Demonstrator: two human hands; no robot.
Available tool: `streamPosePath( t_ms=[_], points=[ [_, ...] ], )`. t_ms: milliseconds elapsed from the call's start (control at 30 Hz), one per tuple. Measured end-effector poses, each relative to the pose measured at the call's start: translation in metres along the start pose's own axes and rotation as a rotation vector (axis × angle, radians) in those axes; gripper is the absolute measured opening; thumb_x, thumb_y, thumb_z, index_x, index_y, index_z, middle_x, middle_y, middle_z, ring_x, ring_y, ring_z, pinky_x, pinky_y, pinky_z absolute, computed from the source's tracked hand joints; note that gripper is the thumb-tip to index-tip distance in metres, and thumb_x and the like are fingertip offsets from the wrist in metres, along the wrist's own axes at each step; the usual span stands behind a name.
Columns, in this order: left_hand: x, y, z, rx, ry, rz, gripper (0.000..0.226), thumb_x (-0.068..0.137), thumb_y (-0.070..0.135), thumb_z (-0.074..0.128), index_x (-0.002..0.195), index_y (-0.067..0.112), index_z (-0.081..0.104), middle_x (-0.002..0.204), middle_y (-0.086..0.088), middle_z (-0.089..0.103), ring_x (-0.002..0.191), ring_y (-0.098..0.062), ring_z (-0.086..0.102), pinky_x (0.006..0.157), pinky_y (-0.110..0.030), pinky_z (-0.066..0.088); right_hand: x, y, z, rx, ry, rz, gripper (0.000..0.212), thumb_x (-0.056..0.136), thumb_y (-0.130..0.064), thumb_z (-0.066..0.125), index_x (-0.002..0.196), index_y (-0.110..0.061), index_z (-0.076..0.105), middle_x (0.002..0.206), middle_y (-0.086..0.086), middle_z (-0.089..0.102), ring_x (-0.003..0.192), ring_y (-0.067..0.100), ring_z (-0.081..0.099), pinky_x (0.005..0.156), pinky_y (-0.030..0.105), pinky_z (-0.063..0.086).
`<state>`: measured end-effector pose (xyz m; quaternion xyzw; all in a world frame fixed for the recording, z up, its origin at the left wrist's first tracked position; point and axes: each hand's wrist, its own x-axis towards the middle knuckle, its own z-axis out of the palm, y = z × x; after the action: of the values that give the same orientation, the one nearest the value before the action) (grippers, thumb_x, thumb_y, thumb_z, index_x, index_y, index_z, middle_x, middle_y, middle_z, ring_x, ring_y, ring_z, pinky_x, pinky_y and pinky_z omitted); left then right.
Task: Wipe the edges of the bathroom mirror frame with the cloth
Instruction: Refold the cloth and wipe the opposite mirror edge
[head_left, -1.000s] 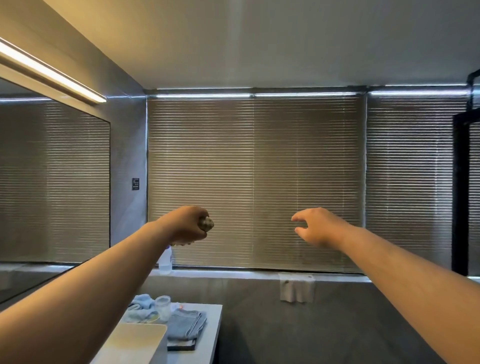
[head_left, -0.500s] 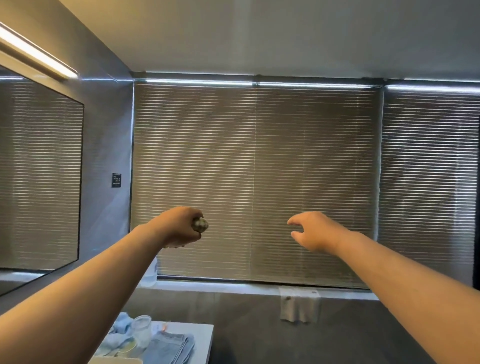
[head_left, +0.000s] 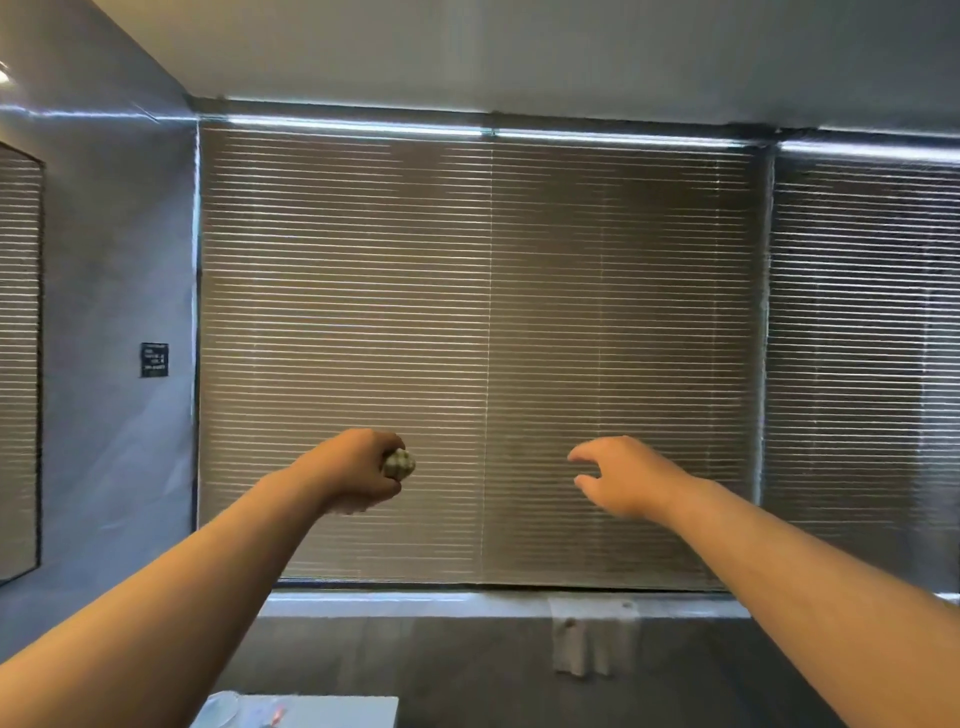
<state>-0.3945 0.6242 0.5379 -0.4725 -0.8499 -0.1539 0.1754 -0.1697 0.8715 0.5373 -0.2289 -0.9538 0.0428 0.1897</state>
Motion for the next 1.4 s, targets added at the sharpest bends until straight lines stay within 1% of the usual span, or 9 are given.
streamPosePath(
  t_ms=[200, 500, 667, 733, 833, 967, 1200, 1333, 1400],
  points=[
    [0.044, -0.011, 0.024, -0.019, 0.008, -0.041, 0.034, 0.079, 0.032, 0.067, 0.112, 0.027, 0.06, 0.098, 0.003, 0.064, 0.079, -0.017, 0.066, 0.069, -0.038, 0.059, 0.058, 0.021, 0.022, 0.058, 0.0, -0.032, 0.045, 0.099, -0.033, 0.052, 0.143, -0.029, 0.047, 0.151, -0.004, 0.045, 0.137, 0.019, 0.043, 0.111, 0.036, 0.039],
    [0.15, -0.017, 0.069, 0.03, 0.008, -0.142, 0.027, 0.082, 0.032, 0.067, 0.107, 0.031, 0.057, 0.095, 0.004, 0.063, 0.073, -0.013, 0.066, 0.059, -0.029, 0.057, 0.168, 0.082, 0.044, 0.093, -0.011, -0.093, 0.046, 0.099, -0.033, 0.051, 0.144, -0.028, 0.045, 0.15, -0.006, 0.045, 0.135, 0.018, 0.046, 0.111, 0.038, 0.04],
    [0.196, -0.023, 0.1, 0.048, 0.013, -0.176, 0.028, 0.079, 0.033, 0.066, 0.106, 0.029, 0.06, 0.094, 0.005, 0.064, 0.078, -0.016, 0.065, 0.067, -0.035, 0.057, 0.222, 0.11, 0.062, 0.095, -0.026, -0.135, 0.046, 0.098, -0.034, 0.051, 0.144, -0.03, 0.046, 0.151, -0.006, 0.045, 0.137, 0.018, 0.044, 0.112, 0.039, 0.039],
    [0.21, -0.026, 0.109, 0.032, 0.005, -0.188, 0.023, 0.079, 0.032, 0.066, 0.101, 0.029, 0.06, 0.09, 0.004, 0.064, 0.074, -0.015, 0.065, 0.063, -0.034, 0.057, 0.237, 0.116, 0.07, 0.103, -0.017, -0.162, 0.046, 0.099, -0.033, 0.051, 0.144, -0.029, 0.045, 0.151, -0.006, 0.045, 0.138, 0.017, 0.043, 0.113, 0.039, 0.038],
    [0.226, -0.031, 0.121, -0.004, -0.002, -0.208, 0.016, 0.078, 0.028, 0.066, 0.092, 0.031, 0.06, 0.079, 0.005, 0.065, 0.058, -0.012, 0.066, 0.048, -0.029, 0.055, 0.258, 0.122, 0.084, 0.123, -0.021, -0.192, 0.046, 0.099, -0.031, 0.052, 0.145, -0.027, 0.045, 0.151, -0.005, 0.045, 0.138, 0.017, 0.043, 0.112, 0.037, 0.037],
    [0.248, -0.044, 0.131, -0.001, 0.006, -0.229, 0.021, 0.082, 0.027, 0.068, 0.101, 0.027, 0.061, 0.084, 0.003, 0.064, 0.058, -0.013, 0.067, 0.046, -0.026, 0.055, 0.292, 0.122, 0.099, 0.13, -0.01, -0.224, 0.045, 0.099, -0.031, 0.053, 0.144, -0.028, 0.046, 0.15, -0.006, 0.046, 0.137, 0.016, 0.044, 0.112, 0.039, 0.039],
    [0.294, -0.093, 0.159, 0.047, -0.001, -0.28, 0.028, 0.082, 0.029, 0.066, 0.11, 0.026, 0.062, 0.09, 0.003, 0.066, 0.061, -0.014, 0.065, 0.058, -0.035, 0.06, 0.362, 0.115, 0.138, 0.057, -0.01, -0.243, 0.046, 0.1, -0.032, 0.051, 0.145, -0.029, 0.043, 0.15, -0.005, 0.046, 0.135, 0.017, 0.046, 0.109, 0.038, 0.042],
    [0.327, -0.139, 0.169, 0.018, 0.019, -0.296, 0.028, 0.082, 0.029, 0.066, 0.11, 0.028, 0.063, 0.089, 0.006, 0.064, 0.06, -0.012, 0.066, 0.05, -0.029, 0.057, 0.413, 0.099, 0.163, 0.029, -0.026, -0.258, 0.047, 0.1, -0.03, 0.05, 0.146, -0.028, 0.042, 0.151, -0.006, 0.045, 0.138, 0.017, 0.043, 0.112, 0.036, 0.039],
    [0.339, -0.162, 0.176, 0.01, 0.021, -0.296, 0.029, 0.082, 0.029, 0.067, 0.111, 0.03, 0.063, 0.09, 0.006, 0.062, 0.063, -0.012, 0.065, 0.051, -0.029, 0.057, 0.437, 0.091, 0.178, 0.02, -0.044, -0.27, 0.047, 0.1, -0.03, 0.05, 0.146, -0.028, 0.043, 0.15, -0.007, 0.045, 0.137, 0.015, 0.043, 0.111, 0.034, 0.039]
  ],
)
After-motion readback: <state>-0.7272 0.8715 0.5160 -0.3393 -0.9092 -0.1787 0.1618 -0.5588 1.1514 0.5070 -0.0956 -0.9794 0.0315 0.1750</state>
